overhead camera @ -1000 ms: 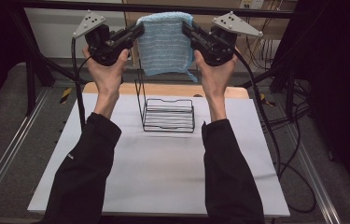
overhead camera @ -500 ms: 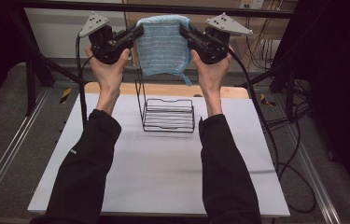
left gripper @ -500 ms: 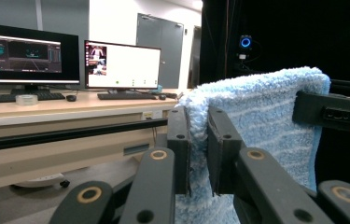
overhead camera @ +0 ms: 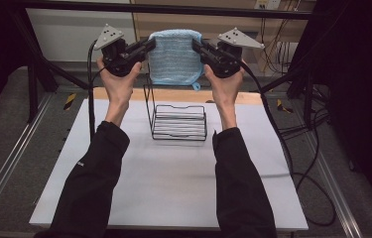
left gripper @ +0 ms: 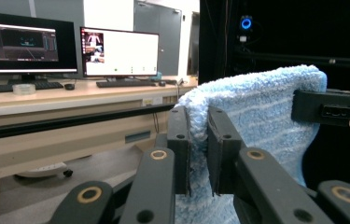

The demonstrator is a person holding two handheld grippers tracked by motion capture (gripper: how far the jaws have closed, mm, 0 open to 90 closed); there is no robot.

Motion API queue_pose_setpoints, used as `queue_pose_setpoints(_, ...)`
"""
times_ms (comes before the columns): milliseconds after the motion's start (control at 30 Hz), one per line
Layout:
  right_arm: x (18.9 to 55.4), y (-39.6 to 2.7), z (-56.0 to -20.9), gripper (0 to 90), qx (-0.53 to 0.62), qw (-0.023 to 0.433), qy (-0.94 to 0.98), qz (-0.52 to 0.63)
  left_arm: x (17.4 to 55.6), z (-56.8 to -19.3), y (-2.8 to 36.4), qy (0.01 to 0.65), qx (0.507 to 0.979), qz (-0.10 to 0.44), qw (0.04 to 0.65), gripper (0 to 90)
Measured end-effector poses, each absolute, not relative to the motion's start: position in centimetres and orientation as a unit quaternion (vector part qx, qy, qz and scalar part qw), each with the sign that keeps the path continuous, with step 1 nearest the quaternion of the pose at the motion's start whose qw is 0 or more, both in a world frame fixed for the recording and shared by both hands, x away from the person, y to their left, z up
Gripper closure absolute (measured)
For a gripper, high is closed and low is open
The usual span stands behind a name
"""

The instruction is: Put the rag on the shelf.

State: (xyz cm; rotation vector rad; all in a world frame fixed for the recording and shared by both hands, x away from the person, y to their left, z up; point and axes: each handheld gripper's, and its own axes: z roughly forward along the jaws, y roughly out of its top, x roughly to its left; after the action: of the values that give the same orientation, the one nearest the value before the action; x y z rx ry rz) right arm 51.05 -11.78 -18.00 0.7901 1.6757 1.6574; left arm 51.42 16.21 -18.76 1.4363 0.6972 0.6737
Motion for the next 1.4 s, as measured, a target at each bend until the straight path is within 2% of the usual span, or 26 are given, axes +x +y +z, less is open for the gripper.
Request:
queue_pose_setpoints(667, 50.8, -12.6, -21.8, 80.6, 0.314, 0.289, 0.658, 0.620, 51.0, -21.9, 16.4, 0.290, 0.665, 0.280, 0.628, 80.7)
queue_pose_setpoints(1400, 48.2, -13.3, -22.0, 78.6, 0.291, 0.272, 0.699, 0.594, 48.7, -22.9, 17.1, 0.260, 0.692, 0.258, 0.622, 80.4)
